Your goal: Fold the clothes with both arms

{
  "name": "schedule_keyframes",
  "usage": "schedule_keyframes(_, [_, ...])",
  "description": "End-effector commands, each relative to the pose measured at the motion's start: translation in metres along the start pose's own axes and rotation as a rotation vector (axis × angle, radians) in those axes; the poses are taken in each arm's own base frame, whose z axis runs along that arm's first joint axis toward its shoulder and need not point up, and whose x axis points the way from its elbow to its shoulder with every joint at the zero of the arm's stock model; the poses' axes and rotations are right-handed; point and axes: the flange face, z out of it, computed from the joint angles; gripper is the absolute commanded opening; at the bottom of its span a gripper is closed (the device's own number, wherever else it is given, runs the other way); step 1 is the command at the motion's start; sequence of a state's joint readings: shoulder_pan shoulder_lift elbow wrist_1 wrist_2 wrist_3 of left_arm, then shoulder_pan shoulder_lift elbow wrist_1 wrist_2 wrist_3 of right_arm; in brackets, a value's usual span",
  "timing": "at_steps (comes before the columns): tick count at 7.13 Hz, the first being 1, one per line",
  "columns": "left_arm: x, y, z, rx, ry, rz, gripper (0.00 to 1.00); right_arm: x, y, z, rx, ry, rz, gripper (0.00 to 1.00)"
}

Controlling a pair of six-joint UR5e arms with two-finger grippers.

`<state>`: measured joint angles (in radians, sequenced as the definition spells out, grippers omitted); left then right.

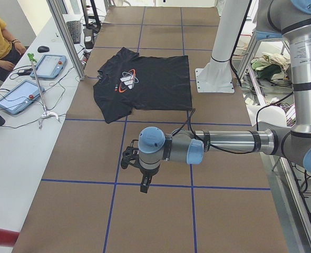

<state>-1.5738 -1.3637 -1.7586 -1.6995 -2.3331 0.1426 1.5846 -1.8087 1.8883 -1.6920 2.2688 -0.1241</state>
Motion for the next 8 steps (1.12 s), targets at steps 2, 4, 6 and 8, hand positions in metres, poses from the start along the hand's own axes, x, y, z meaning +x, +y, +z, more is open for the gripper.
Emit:
schedule_keyframes(2, [0.004, -0.003, -0.004, 0.024, -0.005, 0.028, 1.00, -0.003, -0.004, -0.004, 0.008, 0.001, -0.004, 1.00])
schedule_keyframes(4, [0.028, -0.015, -0.031, 0.078, -0.017, 0.084, 1.00, -0.013, -0.014, -0.015, 0.036, -0.002, -0.029, 1.00])
schedule_keyframes(6, [0.050, -0.025, -0.056, 0.128, -0.030, 0.126, 1.00, -0.040, -0.016, -0.046, 0.098, 0.006, -0.084, 1.00])
schedule_keyframes(8, [0.069, -0.052, -0.078, 0.205, -0.039, 0.198, 1.00, -0.053, -0.023, -0.050, 0.154, -0.013, -0.147, 1.00])
